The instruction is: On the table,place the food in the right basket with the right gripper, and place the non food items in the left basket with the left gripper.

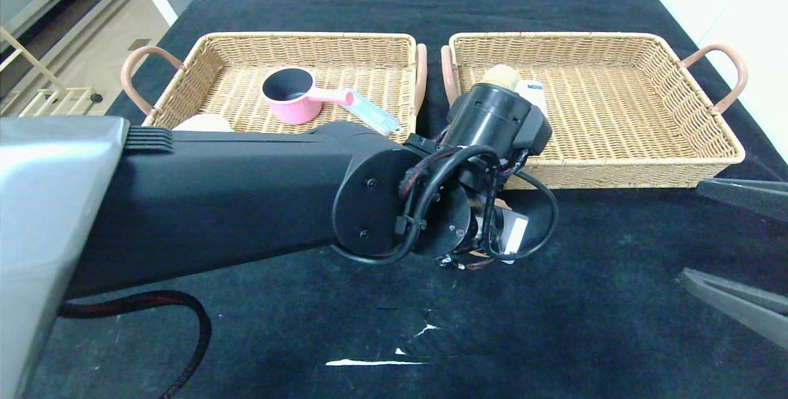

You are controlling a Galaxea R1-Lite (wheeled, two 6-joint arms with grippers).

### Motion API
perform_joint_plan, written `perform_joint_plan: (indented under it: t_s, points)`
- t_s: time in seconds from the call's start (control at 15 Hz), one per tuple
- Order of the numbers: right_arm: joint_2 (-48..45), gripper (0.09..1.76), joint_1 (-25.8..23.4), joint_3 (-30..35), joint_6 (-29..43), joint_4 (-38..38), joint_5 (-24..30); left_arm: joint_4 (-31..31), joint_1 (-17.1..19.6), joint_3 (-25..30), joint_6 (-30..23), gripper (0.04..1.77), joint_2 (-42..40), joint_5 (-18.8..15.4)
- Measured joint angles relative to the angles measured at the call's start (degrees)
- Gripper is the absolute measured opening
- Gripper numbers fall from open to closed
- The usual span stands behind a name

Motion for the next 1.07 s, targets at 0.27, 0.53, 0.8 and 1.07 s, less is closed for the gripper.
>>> perform_joint_plan:
  t_s: [0.27, 0.53, 0.8, 1.07]
  points:
    - [0.11, 1.71, 0.05, 0.11, -0.04, -0.01, -0.02, 0.04, -0.13, 0.12, 0.0, 1.46, -0.44, 0.02]
    - [-0.05, 1.71, 0.05, 0.22, -0.22, 0.0, 0.0, 0.44, -0.33, 1.0, 0.0, 1.56, -2.29, 0.09]
    - [-0.24, 1.71, -0.02, 0.24, -0.15, 0.55, -0.17, 0.09, -0.33, 4.47, -0.05, 1.62, -6.27, 0.09]
    - [-0.66, 1.71, -0.06, -0.46, -0.24, 4.33, -0.28, -2.58, -0.3, 14.25, -0.06, 1.66, -13.84, -0.41]
